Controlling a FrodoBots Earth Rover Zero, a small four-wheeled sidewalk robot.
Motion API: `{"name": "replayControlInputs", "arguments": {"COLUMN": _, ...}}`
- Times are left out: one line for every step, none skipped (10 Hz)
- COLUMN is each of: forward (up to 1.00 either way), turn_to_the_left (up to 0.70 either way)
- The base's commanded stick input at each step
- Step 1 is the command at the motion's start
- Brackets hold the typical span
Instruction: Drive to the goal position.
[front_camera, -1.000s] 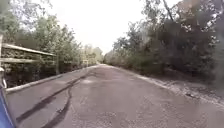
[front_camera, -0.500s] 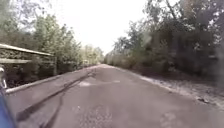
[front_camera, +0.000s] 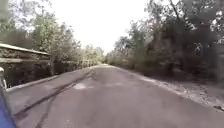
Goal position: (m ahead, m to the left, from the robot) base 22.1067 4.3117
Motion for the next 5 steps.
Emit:
{"name": "replayControlInputs", "arguments": {"forward": 0.70, "turn_to_the_left": 0.00}}
{"name": "replayControlInputs", "arguments": {"forward": 0.70, "turn_to_the_left": 0.00}}
{"name": "replayControlInputs", "arguments": {"forward": 0.70, "turn_to_the_left": 0.00}}
{"name": "replayControlInputs", "arguments": {"forward": 0.70, "turn_to_the_left": 0.00}}
{"name": "replayControlInputs", "arguments": {"forward": 0.70, "turn_to_the_left": 0.00}}
